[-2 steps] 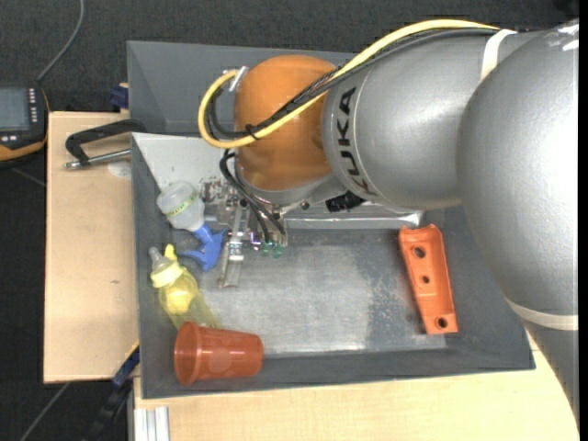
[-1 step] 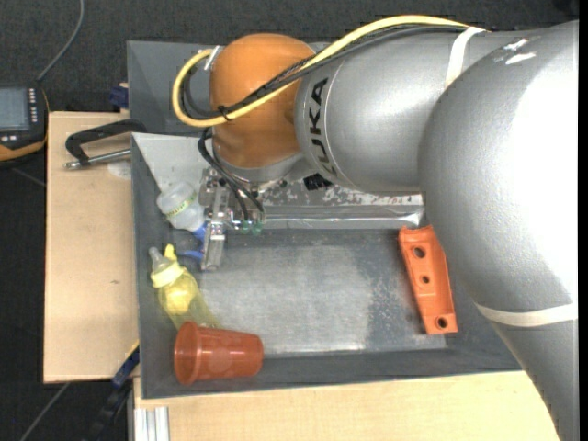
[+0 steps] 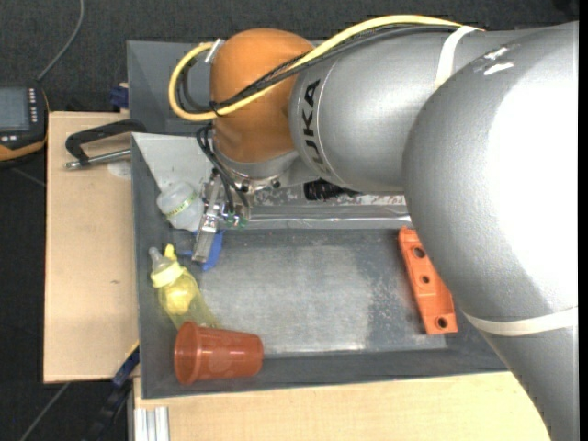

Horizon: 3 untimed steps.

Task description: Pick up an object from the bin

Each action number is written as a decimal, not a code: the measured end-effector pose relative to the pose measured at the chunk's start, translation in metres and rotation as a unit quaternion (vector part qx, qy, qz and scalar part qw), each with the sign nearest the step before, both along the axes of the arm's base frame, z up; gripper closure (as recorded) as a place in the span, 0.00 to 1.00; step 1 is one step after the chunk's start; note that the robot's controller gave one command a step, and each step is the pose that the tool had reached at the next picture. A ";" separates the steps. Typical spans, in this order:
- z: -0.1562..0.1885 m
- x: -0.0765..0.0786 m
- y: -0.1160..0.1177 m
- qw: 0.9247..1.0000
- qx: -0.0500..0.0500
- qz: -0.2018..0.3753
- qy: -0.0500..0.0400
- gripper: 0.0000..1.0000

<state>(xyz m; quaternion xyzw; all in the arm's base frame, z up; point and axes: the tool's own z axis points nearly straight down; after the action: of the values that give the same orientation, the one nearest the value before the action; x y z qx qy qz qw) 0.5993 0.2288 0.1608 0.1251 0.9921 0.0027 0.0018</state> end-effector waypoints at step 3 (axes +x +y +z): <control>-0.090 -0.003 0.004 0.989 0.002 -0.146 0.003 1.00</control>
Offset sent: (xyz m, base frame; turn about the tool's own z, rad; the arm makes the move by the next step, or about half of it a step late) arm -0.0024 0.0007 -0.0908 0.2995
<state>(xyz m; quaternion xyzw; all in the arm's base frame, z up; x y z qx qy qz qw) 0.5960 0.2326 0.0711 0.2688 0.9632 0.0043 -0.0009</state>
